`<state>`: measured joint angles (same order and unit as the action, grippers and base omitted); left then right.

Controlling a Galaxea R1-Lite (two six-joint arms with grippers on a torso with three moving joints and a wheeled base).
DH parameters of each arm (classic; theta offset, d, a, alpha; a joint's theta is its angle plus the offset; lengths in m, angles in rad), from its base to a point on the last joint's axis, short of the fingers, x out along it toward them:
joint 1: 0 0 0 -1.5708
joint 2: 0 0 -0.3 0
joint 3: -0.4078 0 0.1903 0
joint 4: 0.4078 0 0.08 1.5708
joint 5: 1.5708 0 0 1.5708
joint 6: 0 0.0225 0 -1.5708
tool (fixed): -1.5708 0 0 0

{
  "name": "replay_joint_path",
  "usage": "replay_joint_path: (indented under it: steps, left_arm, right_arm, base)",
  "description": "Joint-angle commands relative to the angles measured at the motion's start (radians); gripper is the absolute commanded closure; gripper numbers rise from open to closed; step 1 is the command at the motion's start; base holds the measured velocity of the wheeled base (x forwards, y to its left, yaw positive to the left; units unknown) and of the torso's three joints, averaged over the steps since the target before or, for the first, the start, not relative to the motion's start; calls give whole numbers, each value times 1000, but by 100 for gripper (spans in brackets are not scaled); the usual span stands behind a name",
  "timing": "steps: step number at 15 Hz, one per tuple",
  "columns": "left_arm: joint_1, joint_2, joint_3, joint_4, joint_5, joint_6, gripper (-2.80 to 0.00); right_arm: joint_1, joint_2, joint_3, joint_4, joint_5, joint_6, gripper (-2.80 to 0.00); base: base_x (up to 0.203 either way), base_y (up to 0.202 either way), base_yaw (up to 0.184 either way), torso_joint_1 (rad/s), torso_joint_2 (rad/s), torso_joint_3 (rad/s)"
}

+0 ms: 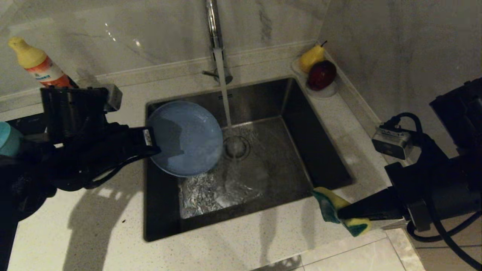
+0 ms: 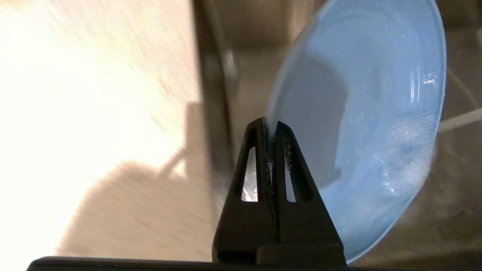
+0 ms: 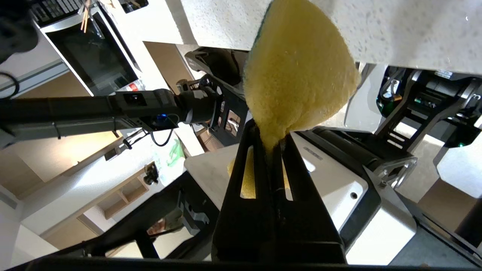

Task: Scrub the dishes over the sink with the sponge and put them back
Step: Rinse the plate

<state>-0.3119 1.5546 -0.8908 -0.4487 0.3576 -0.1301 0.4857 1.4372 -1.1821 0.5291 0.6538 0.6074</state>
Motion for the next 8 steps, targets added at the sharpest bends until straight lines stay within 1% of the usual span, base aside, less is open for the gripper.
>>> replay_joint_path:
  steps: [1, 2, 5, 6, 8]
  left_arm:
    - [9, -105, 63, -100, 3, 144, 0]
    - [9, -122, 104, -177, 3, 214, 0]
    - [10, -136, 197, -403, 3, 373, 0]
    - [12, -138, 222, -455, 3, 412, 0]
    - [24, -140, 260, -522, 3, 480, 0]
  right_arm:
    - [1, -29, 24, 4, 3, 3, 0]
    - [1, -35, 27, 5, 3, 5, 0]
    - [1, -48, 27, 8, 3, 12, 0]
    - [2, -50, 26, 9, 4, 14, 0]
    - [8, -57, 26, 9, 4, 15, 0]
  base:
    - [0, 0, 0, 0, 0, 0]
    - [0, 0, 0, 0, 0, 0]
    - [0, 0, 0, 0, 0, 0]
    - [0, 0, 0, 0, 0, 0]
    - [0, 0, 0, 0, 0, 0]
